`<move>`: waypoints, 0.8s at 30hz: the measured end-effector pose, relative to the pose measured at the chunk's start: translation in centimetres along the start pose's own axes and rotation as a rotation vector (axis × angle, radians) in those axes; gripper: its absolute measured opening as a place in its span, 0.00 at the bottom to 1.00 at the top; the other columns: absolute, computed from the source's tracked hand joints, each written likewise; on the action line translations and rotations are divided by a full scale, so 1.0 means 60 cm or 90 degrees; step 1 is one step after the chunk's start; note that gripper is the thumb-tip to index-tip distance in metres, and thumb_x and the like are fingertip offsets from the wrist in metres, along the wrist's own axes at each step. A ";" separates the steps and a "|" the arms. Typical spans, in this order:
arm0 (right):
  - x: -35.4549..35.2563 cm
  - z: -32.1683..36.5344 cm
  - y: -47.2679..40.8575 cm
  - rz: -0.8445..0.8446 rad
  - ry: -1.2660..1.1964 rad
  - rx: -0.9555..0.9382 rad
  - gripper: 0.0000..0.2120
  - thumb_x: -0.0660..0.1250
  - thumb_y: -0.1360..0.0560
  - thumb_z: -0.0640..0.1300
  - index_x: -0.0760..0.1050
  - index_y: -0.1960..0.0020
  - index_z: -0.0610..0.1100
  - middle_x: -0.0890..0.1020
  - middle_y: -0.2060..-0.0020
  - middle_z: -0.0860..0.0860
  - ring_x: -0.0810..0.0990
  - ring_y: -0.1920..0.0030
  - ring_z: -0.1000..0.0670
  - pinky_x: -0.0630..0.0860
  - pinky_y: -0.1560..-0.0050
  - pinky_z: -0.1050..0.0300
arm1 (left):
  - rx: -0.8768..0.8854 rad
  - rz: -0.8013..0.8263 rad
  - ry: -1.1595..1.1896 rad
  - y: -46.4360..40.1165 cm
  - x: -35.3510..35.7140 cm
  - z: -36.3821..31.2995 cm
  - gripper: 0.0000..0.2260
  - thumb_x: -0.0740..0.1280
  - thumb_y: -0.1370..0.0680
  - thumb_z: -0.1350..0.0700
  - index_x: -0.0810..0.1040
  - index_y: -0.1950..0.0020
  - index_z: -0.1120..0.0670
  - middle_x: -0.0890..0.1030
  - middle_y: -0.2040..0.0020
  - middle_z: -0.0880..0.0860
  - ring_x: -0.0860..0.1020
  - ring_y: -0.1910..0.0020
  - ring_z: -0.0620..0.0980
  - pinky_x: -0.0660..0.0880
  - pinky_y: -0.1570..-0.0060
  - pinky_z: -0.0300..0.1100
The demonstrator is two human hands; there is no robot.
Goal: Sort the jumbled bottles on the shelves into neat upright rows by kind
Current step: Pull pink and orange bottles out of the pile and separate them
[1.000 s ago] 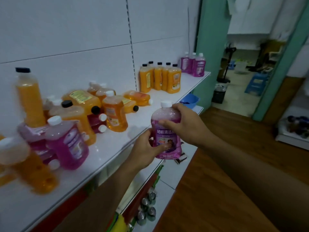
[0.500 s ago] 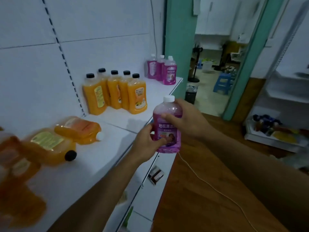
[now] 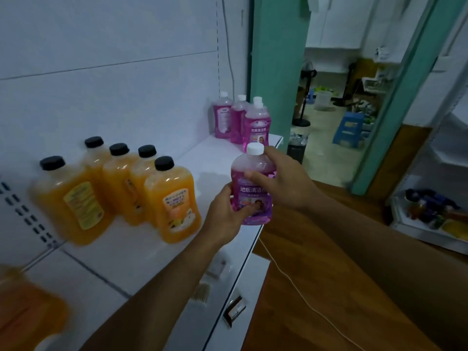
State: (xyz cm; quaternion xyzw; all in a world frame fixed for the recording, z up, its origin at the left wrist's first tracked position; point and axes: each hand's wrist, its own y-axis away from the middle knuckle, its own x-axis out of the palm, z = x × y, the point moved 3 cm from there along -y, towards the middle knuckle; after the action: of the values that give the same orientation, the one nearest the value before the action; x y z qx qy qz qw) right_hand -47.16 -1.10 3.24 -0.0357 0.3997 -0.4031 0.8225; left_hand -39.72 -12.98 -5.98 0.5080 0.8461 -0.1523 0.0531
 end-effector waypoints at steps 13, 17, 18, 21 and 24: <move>0.062 -0.155 -0.336 0.124 -0.062 -0.153 0.24 0.70 0.25 0.47 0.70 0.32 0.44 0.77 0.39 0.48 0.73 0.42 0.52 0.66 0.43 0.64 | -0.040 -0.300 0.003 -0.282 -0.010 0.089 0.24 0.75 0.30 0.46 0.73 0.37 0.49 0.82 0.46 0.47 0.81 0.45 0.47 0.77 0.48 0.38; 0.115 -0.164 -0.407 0.143 -0.067 -0.160 0.26 0.70 0.25 0.45 0.68 0.30 0.43 0.74 0.36 0.46 0.72 0.37 0.49 0.62 0.40 0.65 | -0.038 -0.382 -0.032 -0.333 -0.041 0.114 0.20 0.71 0.25 0.56 0.73 0.34 0.55 0.82 0.45 0.48 0.81 0.48 0.40 0.77 0.50 0.34; 0.127 -0.164 -0.426 0.148 -0.071 -0.167 0.26 0.70 0.25 0.45 0.68 0.30 0.43 0.74 0.36 0.45 0.72 0.37 0.48 0.63 0.39 0.65 | -0.038 -0.396 -0.036 -0.349 -0.050 0.119 0.19 0.71 0.24 0.58 0.73 0.35 0.56 0.81 0.45 0.49 0.80 0.49 0.36 0.77 0.50 0.32; 0.158 -0.167 -0.477 0.142 -0.083 -0.167 0.25 0.69 0.24 0.43 0.67 0.29 0.41 0.74 0.36 0.44 0.72 0.36 0.47 0.64 0.37 0.62 | -0.031 -0.452 -0.092 -0.394 -0.071 0.127 0.21 0.71 0.25 0.62 0.70 0.36 0.48 0.78 0.47 0.43 0.77 0.52 0.28 0.72 0.53 0.24; 0.185 -0.170 -0.510 0.119 -0.093 -0.147 0.25 0.68 0.24 0.42 0.66 0.29 0.41 0.74 0.36 0.44 0.72 0.36 0.46 0.66 0.35 0.58 | -0.058 -0.481 -0.094 -0.432 -0.085 0.150 0.24 0.71 0.25 0.62 0.68 0.35 0.43 0.78 0.45 0.42 0.79 0.49 0.39 0.75 0.47 0.31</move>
State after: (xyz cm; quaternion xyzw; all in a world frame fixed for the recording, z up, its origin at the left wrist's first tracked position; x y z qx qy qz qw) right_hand -69.61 -26.66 0.98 -0.1217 0.3840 -0.2729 0.8736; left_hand -60.58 -31.43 -8.00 0.1449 0.9735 -0.1595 0.0762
